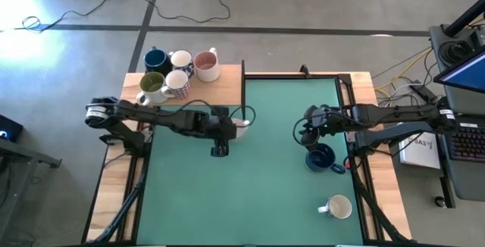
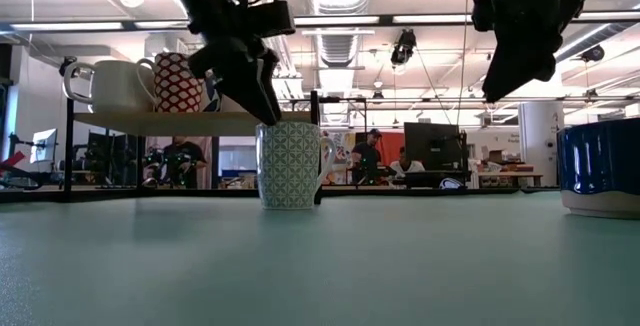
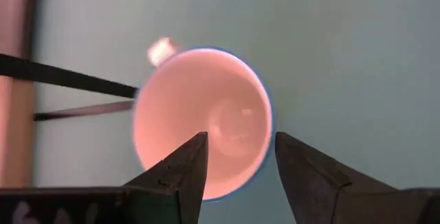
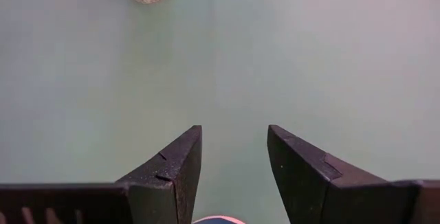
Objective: Place coffee mugs
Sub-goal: Put the white gray patterned mug on the shelf
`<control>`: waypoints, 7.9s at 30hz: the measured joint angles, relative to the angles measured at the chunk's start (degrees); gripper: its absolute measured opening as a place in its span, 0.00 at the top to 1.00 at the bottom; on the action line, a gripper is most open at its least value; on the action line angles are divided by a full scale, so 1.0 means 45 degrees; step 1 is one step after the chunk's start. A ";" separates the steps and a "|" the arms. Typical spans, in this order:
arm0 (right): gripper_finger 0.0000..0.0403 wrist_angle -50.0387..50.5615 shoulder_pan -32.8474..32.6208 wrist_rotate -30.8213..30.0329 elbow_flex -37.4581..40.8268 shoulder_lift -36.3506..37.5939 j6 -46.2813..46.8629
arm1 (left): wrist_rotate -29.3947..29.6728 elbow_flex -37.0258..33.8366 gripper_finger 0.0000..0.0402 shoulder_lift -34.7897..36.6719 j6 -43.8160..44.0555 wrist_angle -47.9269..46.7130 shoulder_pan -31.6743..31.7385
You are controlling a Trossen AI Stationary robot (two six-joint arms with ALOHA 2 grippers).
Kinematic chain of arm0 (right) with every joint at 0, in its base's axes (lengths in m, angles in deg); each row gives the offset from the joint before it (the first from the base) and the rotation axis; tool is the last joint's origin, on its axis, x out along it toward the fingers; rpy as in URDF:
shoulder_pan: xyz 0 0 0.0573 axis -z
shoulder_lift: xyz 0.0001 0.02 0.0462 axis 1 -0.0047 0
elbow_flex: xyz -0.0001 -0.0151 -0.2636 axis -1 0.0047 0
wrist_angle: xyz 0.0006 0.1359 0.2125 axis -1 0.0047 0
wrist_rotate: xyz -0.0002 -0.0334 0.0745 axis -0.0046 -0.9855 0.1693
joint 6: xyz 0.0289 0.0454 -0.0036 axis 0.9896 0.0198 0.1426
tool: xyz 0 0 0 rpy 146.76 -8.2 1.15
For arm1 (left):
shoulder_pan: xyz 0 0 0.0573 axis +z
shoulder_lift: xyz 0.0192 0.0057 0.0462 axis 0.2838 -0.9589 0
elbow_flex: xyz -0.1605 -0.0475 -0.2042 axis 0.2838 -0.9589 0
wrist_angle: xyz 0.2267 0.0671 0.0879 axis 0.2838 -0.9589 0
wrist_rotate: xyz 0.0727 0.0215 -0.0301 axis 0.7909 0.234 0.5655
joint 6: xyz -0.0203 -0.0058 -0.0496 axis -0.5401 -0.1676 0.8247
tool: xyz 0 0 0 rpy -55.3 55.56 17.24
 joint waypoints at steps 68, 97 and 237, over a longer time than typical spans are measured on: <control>0.62 0.0400 0.0000 0.0019 0.0000 -0.0010 -0.0304 | -0.1370 0.7203 0.97 -0.0981 0.0141 -0.8046 0.3073; 0.62 0.0342 0.0000 0.0024 0.0000 -0.0019 -0.0284 | -0.1936 0.7240 0.97 -0.1475 -0.2740 -0.6799 0.4440; 0.61 0.0304 0.0000 0.0021 0.0005 -0.0019 -0.0284 | -0.3638 1.5169 0.92 -0.6173 -0.7600 -1.0997 0.7713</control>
